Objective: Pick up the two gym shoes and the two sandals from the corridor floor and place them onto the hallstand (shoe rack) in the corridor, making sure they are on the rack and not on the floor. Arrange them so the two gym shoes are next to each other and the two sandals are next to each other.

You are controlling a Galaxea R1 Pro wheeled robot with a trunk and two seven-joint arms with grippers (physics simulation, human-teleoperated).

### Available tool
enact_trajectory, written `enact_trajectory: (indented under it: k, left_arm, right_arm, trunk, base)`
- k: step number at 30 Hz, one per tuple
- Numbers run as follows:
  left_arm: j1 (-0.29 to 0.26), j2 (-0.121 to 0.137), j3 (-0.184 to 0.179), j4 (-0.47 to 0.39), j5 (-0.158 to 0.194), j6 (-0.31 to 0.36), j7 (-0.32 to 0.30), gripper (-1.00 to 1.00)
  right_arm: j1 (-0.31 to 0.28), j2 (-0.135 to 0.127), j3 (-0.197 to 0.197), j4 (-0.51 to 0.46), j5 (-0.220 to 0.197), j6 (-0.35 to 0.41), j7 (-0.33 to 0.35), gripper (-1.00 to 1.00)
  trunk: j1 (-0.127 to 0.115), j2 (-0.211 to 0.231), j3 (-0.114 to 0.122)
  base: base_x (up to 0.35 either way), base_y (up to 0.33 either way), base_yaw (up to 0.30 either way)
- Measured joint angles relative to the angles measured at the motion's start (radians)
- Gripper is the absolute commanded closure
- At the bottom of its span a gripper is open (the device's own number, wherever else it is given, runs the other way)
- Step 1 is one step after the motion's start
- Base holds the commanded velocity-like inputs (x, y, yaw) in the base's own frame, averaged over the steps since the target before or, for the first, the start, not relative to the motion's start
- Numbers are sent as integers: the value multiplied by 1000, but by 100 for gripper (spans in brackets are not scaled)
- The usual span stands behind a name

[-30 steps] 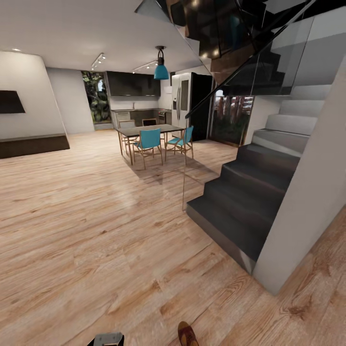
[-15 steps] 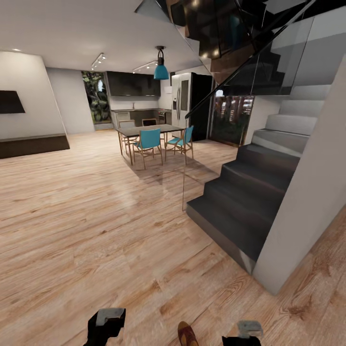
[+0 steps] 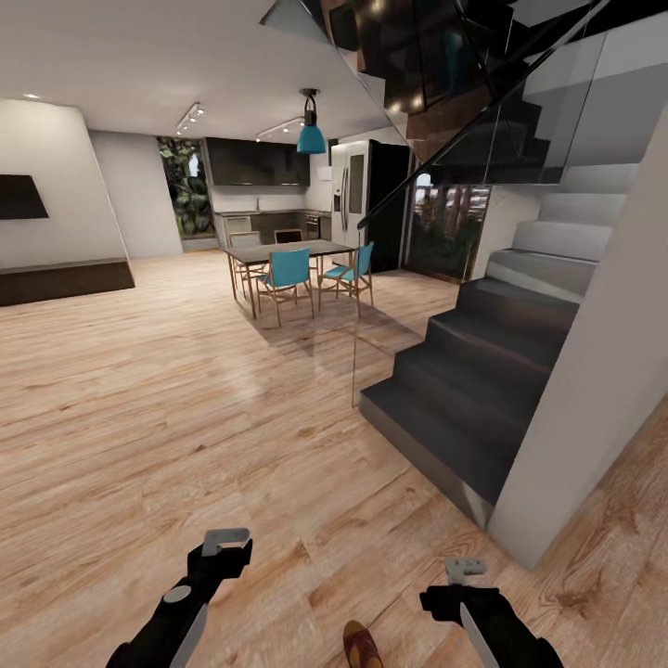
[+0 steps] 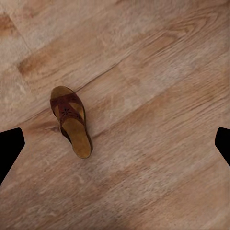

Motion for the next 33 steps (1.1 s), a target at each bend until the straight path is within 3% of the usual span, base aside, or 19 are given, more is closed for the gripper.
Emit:
enact_trajectory:
  k: [12, 33]
  left_arm:
    - [-1, -1, 0, 1, 3, 2, 0, -100]
    - [-1, -3, 0, 1, 3, 4, 1, -100]
  right_arm:
    - [-1, -2, 0, -1, 1, -7, -2, -100]
    - [-1, -2, -3, 0, 0, -6, -4, -100]
  trunk:
    - [0, 0, 0]
    - [0, 0, 0]
  base:
    - [0, 0, 20]
    - [0, 0, 255]
